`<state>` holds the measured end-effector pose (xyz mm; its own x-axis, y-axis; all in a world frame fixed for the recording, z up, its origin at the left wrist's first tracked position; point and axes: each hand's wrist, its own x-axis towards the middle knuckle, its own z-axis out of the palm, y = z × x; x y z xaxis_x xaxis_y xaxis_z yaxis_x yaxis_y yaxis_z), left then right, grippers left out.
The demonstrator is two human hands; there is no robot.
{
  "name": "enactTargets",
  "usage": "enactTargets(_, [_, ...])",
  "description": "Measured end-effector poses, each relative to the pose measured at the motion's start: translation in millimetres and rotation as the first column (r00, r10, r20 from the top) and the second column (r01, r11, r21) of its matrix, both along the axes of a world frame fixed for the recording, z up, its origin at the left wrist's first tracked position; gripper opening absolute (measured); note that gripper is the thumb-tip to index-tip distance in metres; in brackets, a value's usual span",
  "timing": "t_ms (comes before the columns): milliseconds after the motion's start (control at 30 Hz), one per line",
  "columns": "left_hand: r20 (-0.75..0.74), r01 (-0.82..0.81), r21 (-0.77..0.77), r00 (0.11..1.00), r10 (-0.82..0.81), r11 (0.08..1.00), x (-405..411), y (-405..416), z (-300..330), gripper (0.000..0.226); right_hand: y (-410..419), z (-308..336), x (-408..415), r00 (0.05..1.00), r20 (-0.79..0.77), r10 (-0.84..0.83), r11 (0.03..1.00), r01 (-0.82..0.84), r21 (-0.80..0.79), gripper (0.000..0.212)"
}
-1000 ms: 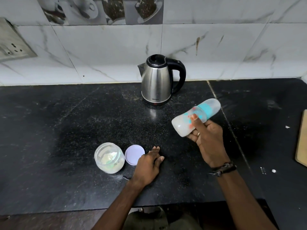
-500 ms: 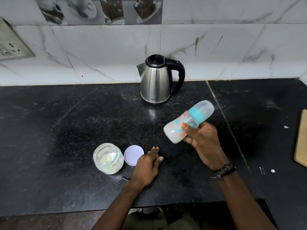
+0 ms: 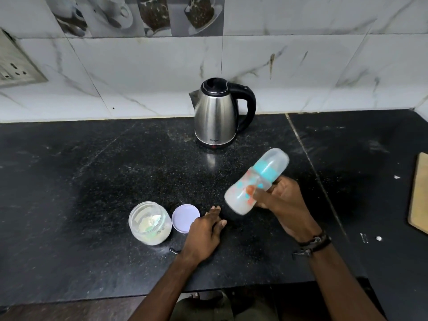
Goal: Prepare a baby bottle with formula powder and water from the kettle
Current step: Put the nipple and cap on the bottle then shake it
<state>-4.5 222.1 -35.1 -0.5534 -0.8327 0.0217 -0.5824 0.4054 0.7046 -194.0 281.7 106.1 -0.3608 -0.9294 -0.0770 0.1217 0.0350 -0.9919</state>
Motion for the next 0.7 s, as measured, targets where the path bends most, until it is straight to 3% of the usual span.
enactTargets(67, [0.005,0.004,0.011,1.000,-0.004,1.000,-0.5,0.2,-0.7,0.028,-4.5,1.3,-1.7,0.995,-0.068,-0.078,0.997,0.077,-0.023,0.039])
enactTargets(133, [0.011,0.009,0.008,1.000,-0.009,1.000,-0.3,0.9,-0.7,0.026,-6.1,-2.8,-2.4,0.982,-0.188,-0.023,0.999,0.029,0.032,0.044])
enactTargets(233, [0.007,0.009,-0.001,1.000,-0.009,1.000,0.5,0.3,0.0,0.021,-2.3,-4.8,-1.4,0.998,-0.047,0.044,0.998,-0.042,0.048,0.042])
enactTargets(300, [0.003,0.001,0.006,1.000,-0.001,1.000,0.1,0.4,0.0,0.021,-2.6,1.0,1.4,0.995,0.102,-0.010,1.000,0.009,0.006,0.039])
enactTargets(333, [0.002,0.000,0.008,1.000,0.000,1.000,0.0,0.7,-0.6,0.022,-4.1,1.5,0.0,0.995,0.096,-0.035,0.999,0.035,0.005,0.037])
enactTargets(400, [-0.003,0.006,0.007,1.000,-0.006,1.000,0.0,1.2,-2.0,0.022,-4.9,-2.5,-2.3,0.999,-0.032,-0.026,0.999,0.027,0.043,0.037])
enactTargets(600, [0.002,0.008,-0.004,1.000,-0.008,1.000,-0.3,1.0,0.0,0.022,-2.3,2.2,-3.2,1.000,-0.010,-0.029,1.000,0.029,0.000,0.038])
enactTargets(700, [0.010,0.021,-0.014,1.000,-0.021,1.000,-0.1,0.8,-0.7,0.023,-3.7,-1.7,-4.2,0.982,-0.184,0.043,0.996,-0.026,0.089,0.048])
